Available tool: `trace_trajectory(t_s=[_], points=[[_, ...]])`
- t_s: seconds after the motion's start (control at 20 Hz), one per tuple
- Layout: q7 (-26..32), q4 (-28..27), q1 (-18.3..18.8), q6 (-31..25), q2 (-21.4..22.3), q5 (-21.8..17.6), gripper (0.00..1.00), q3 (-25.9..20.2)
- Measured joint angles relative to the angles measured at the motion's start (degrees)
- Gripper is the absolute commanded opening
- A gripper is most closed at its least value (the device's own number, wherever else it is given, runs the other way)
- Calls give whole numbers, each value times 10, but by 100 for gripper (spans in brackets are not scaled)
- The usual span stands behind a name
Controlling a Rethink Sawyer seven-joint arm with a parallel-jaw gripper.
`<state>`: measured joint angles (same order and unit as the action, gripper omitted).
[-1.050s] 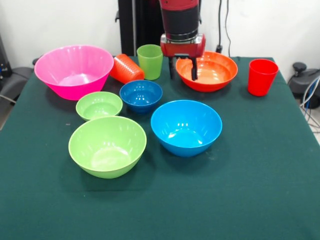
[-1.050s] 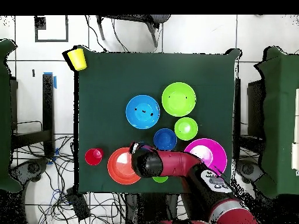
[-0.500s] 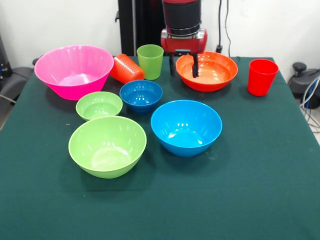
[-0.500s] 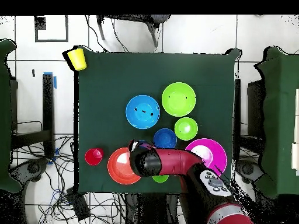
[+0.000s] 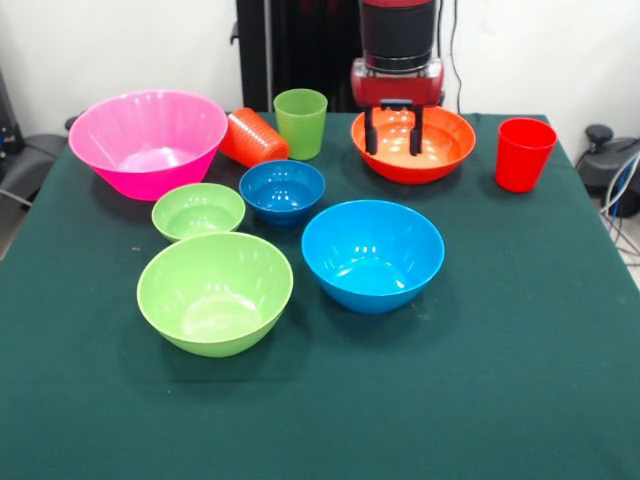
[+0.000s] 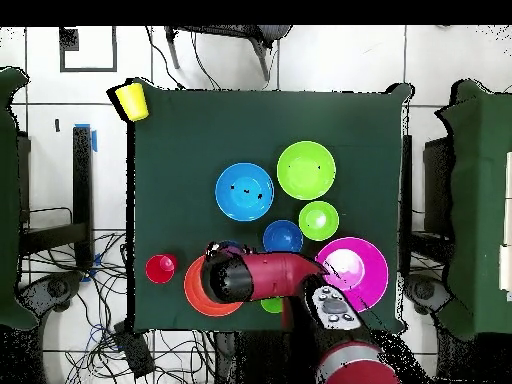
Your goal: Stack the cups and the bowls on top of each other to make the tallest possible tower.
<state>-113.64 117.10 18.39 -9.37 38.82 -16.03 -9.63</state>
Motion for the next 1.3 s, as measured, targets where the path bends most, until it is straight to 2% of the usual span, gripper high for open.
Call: trace_trajectory(t_s=[0.3, 0.55, 1.0, 1.3], points=[[0, -26, -70, 0, 1, -14, 100, 51], [0, -44, -100, 0, 4, -17, 100, 85], [0, -63, -103, 0, 7, -17, 100, 120], [0, -78, -91, 0, -3, -28, 100, 124]])
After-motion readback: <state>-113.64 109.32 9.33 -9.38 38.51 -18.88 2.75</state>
